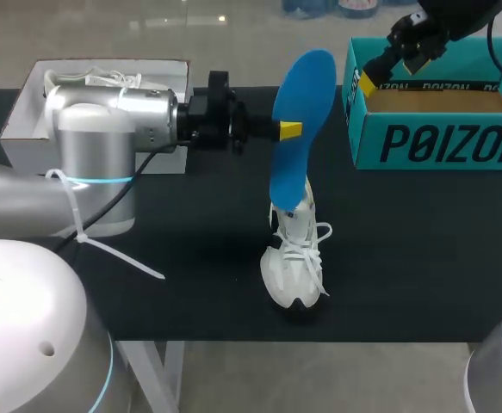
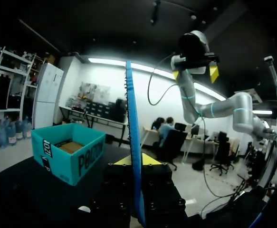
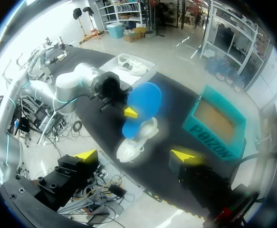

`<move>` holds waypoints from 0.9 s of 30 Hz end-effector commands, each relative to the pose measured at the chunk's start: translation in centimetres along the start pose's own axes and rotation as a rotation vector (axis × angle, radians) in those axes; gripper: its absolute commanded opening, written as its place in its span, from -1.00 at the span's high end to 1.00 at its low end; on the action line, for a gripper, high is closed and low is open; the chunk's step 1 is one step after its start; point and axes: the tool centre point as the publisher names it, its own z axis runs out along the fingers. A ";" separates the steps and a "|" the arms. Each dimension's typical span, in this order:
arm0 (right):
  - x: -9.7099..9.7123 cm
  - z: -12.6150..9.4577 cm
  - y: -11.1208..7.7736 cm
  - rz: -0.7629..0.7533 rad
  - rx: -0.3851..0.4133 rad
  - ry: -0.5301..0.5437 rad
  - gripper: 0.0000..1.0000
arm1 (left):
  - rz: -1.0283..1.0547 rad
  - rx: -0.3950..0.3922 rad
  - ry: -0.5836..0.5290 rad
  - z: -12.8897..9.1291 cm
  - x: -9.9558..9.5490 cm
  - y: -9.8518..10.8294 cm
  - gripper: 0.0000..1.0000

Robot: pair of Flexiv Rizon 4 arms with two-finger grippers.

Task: Take the shoe out of the shoebox, open the shoe tongue, remove and reinsert the insole, then place the shoe into the shoebox

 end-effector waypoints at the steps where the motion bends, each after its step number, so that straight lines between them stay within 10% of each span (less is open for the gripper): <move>1: 0.0 0.0 0.3 0.001 0.006 0.000 -1.00 | 0.119 -0.034 -0.024 0.3 0.6 0.1 1.00; 9: 0.0 0.0 0.3 0.001 0.006 0.000 -1.00 | 0.680 0.014 0.015 0.8 3.3 1.0 1.00; 27: 0.0 0.0 0.3 0.001 0.006 0.000 -1.00 | 0.833 0.025 0.091 -0.8 4.0 2.6 1.00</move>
